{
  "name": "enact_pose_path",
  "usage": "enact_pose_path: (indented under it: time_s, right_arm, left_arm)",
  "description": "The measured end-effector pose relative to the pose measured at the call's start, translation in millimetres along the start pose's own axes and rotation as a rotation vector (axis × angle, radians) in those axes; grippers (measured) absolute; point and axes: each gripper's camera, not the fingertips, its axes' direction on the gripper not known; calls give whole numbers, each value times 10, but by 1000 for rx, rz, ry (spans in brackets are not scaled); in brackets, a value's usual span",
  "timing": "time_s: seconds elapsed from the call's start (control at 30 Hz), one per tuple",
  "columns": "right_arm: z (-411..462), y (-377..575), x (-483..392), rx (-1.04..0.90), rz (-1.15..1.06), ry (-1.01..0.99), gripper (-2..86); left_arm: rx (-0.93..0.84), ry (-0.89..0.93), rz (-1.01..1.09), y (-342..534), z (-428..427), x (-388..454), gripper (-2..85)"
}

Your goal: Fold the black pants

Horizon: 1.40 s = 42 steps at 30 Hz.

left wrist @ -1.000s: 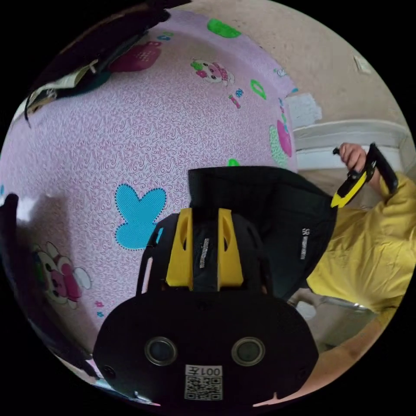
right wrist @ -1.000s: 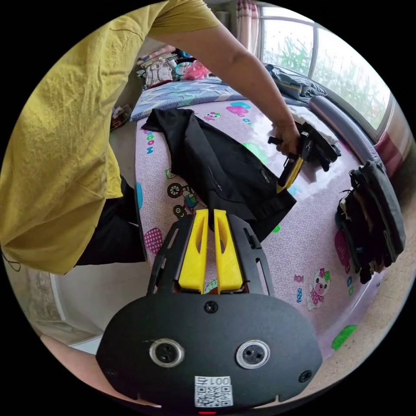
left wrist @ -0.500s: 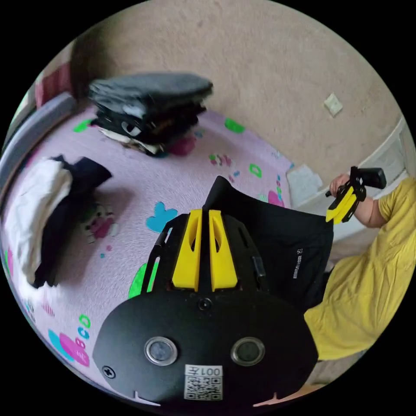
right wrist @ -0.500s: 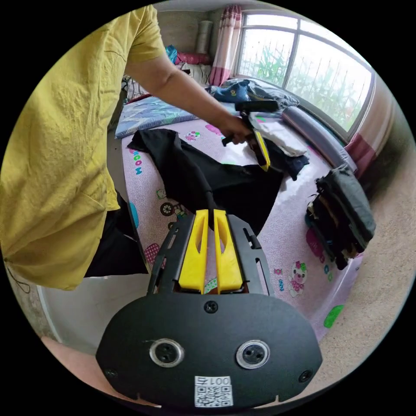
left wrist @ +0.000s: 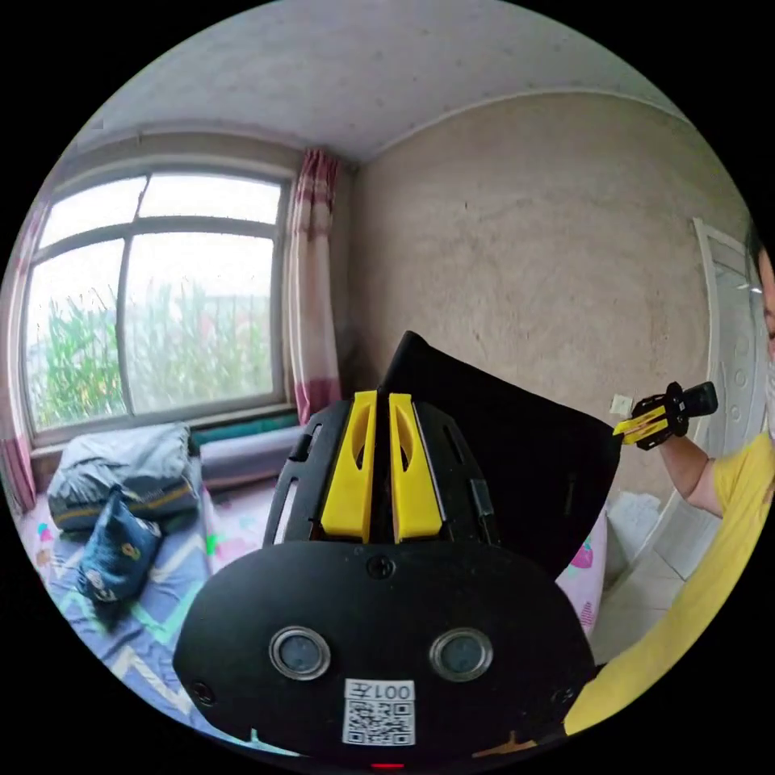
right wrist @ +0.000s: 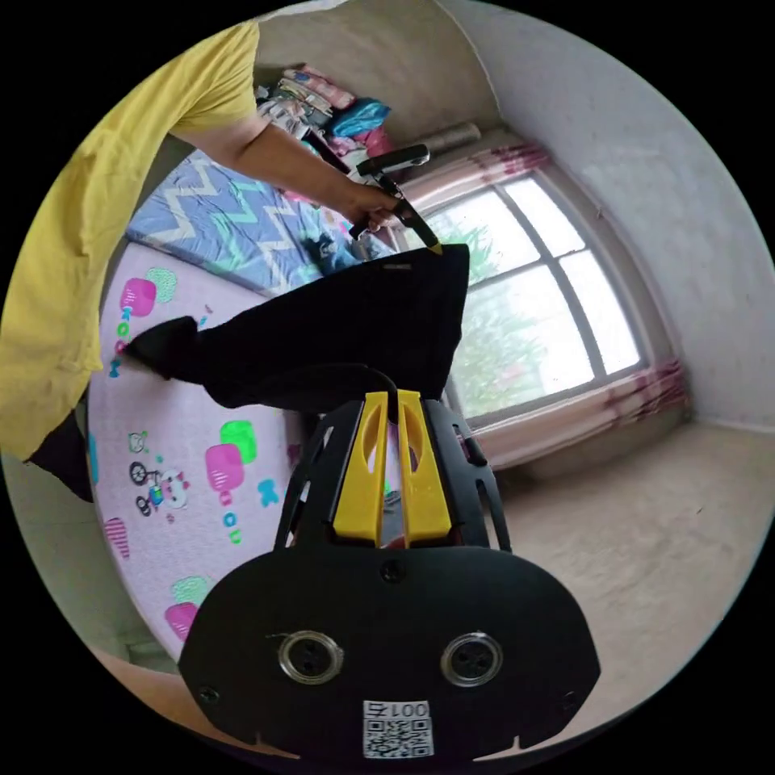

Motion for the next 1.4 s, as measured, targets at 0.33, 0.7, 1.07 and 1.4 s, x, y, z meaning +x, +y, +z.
enact_pose_path:
  time_s: [0.33, 0.7, 1.07, 1.4]
  right_arm:
    - [-1281, -1775, 709, 350, 51, 50, 9]
    - [-1211, -2598, 894, 553, 155, -119, 9]
    - [-325, -1840, 864, 478, 365, -140, 10]
    - [838, 523, -867, 173, 627, -201, 11]
  left_arm:
    - [261, -286, 97, -1021, -2453, 229, -11]
    - [128, -704, 227, -1572, -3443, 388, -12]
    - [-81, -706, 436, -1699, -1912, 302, -11]
    - [-363, -144, 413, 555, 1092, 216, -11]
